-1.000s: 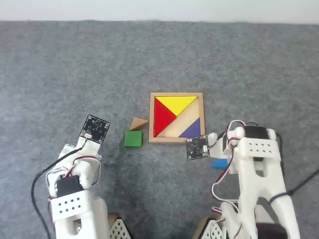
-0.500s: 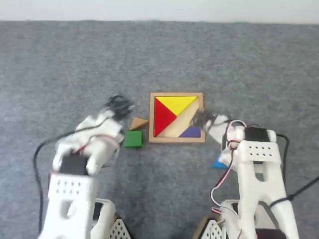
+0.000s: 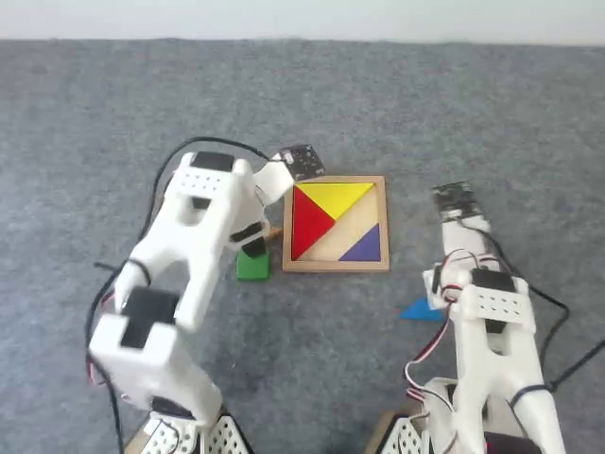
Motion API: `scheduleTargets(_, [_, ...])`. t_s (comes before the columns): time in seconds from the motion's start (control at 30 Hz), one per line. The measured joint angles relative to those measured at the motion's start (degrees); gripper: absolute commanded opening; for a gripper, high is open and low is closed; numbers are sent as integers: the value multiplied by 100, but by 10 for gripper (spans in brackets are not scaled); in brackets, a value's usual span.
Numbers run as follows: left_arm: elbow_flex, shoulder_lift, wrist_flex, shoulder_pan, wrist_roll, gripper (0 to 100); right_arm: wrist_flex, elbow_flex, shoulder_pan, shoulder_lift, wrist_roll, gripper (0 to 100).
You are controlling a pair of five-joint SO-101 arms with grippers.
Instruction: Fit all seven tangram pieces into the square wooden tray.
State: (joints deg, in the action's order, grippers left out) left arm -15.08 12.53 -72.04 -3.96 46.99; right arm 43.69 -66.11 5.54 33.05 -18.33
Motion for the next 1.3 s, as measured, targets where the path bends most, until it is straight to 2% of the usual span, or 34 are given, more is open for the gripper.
scheduleTargets(0.17, [765,791,-114,62,62,203,-53,0,26,9,114,84])
scheduleTargets(0.43, [1345,958,-114,88,-185,220,-53,0,26,9,114,84])
scheduleTargets(0.7, [1697,1600,290,88,-211,224,-53,0,26,9,114,84])
scheduleTargets(0.93, [1960,1723,53,88,-264,224,-53,0,26,9,114,84])
scheduleTargets(1.17, [2022,1714,-791,88,-264,203,-53,0,26,9,114,84])
scheduleTargets(1.3, [2004,1442,-932,88,-264,204,-53,0,26,9,114,84])
